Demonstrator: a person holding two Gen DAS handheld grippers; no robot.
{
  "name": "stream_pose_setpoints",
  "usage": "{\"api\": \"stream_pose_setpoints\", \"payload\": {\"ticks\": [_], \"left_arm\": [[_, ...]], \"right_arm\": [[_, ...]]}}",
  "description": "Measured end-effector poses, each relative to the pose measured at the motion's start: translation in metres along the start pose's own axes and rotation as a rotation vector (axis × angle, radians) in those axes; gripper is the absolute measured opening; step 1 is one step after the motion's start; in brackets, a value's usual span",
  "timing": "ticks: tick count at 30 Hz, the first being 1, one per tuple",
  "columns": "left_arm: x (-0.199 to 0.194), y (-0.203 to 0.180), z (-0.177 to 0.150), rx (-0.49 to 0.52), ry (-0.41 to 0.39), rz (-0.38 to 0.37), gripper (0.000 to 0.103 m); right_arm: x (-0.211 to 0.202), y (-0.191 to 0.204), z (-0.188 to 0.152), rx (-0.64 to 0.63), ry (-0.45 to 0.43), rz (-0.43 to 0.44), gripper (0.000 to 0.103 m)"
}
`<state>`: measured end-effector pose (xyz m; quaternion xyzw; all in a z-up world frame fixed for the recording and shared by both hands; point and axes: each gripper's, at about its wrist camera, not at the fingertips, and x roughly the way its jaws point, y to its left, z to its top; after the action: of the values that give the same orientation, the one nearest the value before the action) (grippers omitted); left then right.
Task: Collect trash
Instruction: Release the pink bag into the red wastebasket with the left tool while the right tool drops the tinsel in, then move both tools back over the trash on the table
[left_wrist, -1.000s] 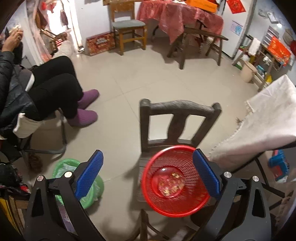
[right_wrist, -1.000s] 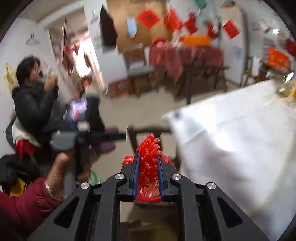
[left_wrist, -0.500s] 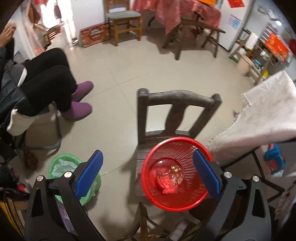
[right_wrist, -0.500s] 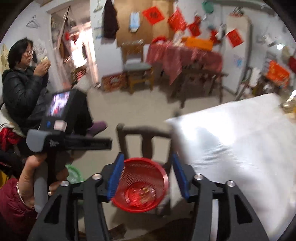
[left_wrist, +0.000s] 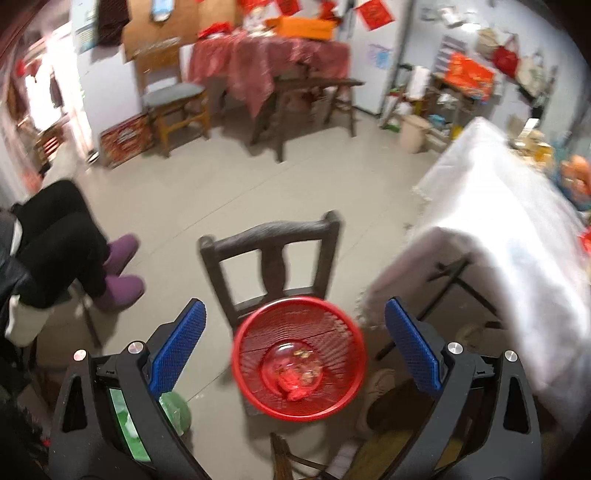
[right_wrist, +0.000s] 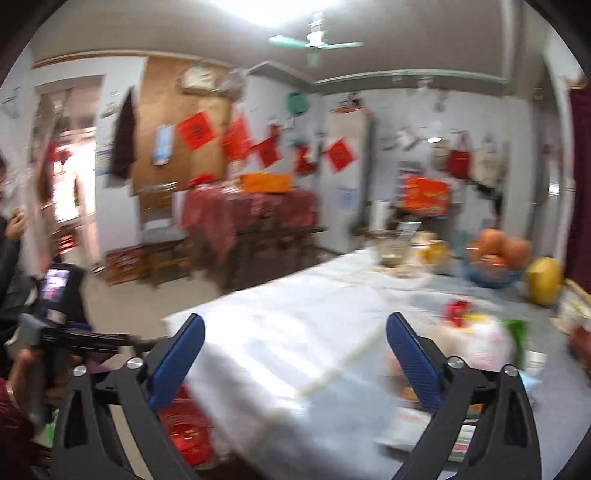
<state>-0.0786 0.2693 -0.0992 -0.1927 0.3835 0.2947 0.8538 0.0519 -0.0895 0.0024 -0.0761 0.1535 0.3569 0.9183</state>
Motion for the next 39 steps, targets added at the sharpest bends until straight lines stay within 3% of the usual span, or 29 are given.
{"api": "stream_pose_setpoints", "payload": {"ticks": [7,11,15,19,21,26,32,39], "left_arm": [[-0.031,-0.06,0.009,0.137,-0.003,-0.207,0.094],[-0.035,-0.121,0.01,0.259,0.019,-0.295,0.094],[-0.036,-0.193,0.01,0.394,0.043,-0.389,0.094],[-0.034,-0.259,0.009,0.521,0.024,-0.462,0.094],[-0.028,-0.287,0.008,0.574,0.024,-0.463,0.094],[-0.009,-0.338,0.01,0.629,0.071,-0.486,0.094],[0.006,-0.367,0.016,0.649,0.068,-0.475,0.094],[0.02,-0.352,0.028,0.611,0.075,-0.442,0.094]], "right_arm": [[-0.021,-0.123,-0.025,0.169,0.065,-0.257,0.098],[-0.031,-0.186,-0.051,0.36,0.069,-0.304,0.098],[-0.03,-0.24,-0.076,0.577,0.08,-0.246,0.098],[-0.026,-0.25,-0.078,0.626,0.059,-0.26,0.098],[-0.024,-0.253,-0.078,0.614,0.057,-0.278,0.098],[-0.029,-0.246,-0.081,0.582,0.06,-0.289,0.098],[-0.033,-0.245,-0.082,0.567,0.06,-0.286,0.098],[-0.036,-0.245,-0.081,0.575,0.059,-0.282,0.098]]}}
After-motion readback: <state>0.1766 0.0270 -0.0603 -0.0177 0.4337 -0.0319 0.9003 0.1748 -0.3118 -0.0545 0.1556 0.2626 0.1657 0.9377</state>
